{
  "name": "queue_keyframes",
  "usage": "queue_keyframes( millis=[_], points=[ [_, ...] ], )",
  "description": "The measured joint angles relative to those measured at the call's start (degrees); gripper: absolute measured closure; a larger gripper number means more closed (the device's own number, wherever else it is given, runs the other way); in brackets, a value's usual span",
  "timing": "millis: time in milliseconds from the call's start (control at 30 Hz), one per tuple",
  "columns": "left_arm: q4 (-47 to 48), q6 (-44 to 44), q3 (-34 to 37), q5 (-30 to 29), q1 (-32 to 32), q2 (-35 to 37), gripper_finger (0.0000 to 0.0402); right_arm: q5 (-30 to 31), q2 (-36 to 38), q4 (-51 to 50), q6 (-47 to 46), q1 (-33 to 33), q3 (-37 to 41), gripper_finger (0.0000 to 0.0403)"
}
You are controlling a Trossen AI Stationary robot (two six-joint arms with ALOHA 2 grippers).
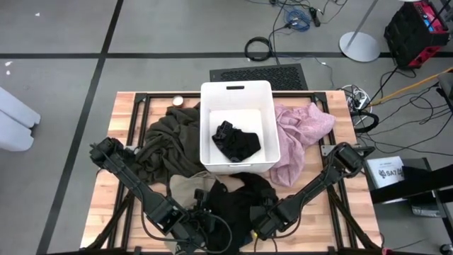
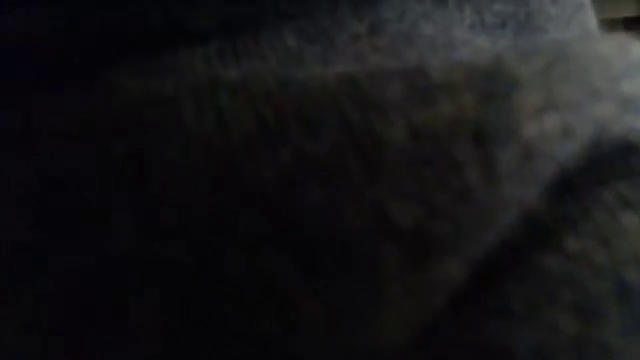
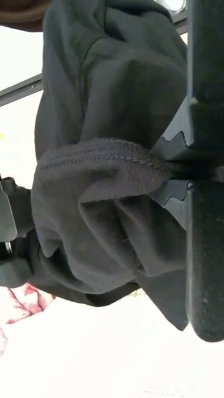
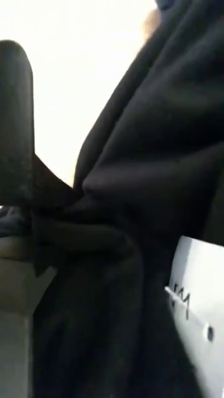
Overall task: Sort clothes
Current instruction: Put the black sweater into the laundry bin
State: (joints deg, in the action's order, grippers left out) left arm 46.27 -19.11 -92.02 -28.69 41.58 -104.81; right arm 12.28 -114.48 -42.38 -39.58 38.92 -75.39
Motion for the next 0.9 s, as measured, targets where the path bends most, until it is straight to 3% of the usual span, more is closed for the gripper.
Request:
queue_keyframes(
  millis=[233, 500, 700, 900],
  points=[
    [-3.41, 0.30, 0.00, 0.00, 0.00, 0.00, 0.0389, -1.20, 7.82, -2.73, -6.00, 0.20, 0.33, 0.0381],
    [-12.58, 4.83, -0.02, 0.18, -0.01, -3.45, 0.0388, 1.89, 17.63, 8.59, -11.01, 0.16, 0.19, 0.0381],
    [-15.76, 5.67, -0.01, 0.20, -0.73, -8.92, 0.0388, 9.68, 18.49, 16.72, -13.99, 0.49, 0.19, 0.0381],
    [-17.87, 6.14, -0.01, -3.45, -1.09, -12.08, 0.0388, 12.91, 14.72, 20.34, -19.60, 0.15, 0.17, 0.0380]
  ],
)
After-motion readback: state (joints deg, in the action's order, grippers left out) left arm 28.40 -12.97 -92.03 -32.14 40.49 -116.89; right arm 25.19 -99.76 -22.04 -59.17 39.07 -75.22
